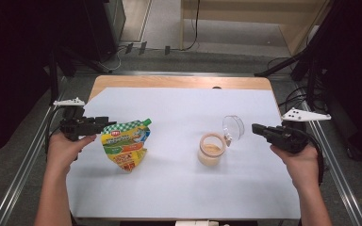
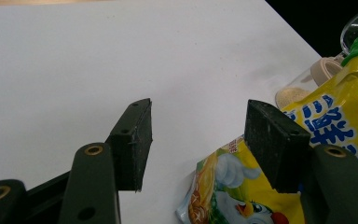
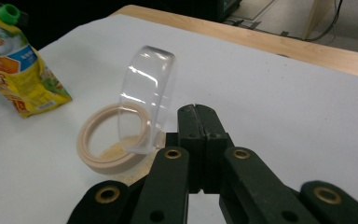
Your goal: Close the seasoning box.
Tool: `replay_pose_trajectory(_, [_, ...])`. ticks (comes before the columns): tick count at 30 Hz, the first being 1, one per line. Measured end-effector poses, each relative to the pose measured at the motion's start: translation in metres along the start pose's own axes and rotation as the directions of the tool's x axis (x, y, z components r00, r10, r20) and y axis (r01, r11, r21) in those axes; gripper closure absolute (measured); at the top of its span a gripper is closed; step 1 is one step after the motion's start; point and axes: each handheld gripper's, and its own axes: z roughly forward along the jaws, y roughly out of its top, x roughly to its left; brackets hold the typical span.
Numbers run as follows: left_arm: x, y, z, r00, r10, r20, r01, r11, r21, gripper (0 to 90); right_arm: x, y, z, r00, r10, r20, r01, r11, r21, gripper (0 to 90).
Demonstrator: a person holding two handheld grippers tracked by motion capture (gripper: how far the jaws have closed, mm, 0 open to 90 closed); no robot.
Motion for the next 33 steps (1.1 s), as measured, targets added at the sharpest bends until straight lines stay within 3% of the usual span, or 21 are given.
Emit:
replay_pose_trajectory(7, [0.000, 0.000, 0.000, 1.0000, -0.001, -0.002, 0.001, 1.0000, 0.002, 42.6, -0.004, -0.008, 0.014, 0.9998, 0.022, -0.004, -0.022, 0.999, 0.033, 90.0])
replay_pose_trajectory(20, [-0.001, 0.000, 0.002, 1.0000, 0.008, 0.000, -0.008, 1.0000, -0.003, 42.7, 0.002, -0.013, 0.029, 0.9995, 0.011, -0.029, -0.009, 0.998, 0.068, 90.0])
replay_pose_trajectory(33, [0.001, -0.002, 0.004, 1.0000, 0.002, 0.005, -0.002, 1.0000, 0.005, 42.7, 0.015, -0.011, 0.036, 0.9977, -0.016, -0.066, 0.020, 0.998, 0.067, 90.0])
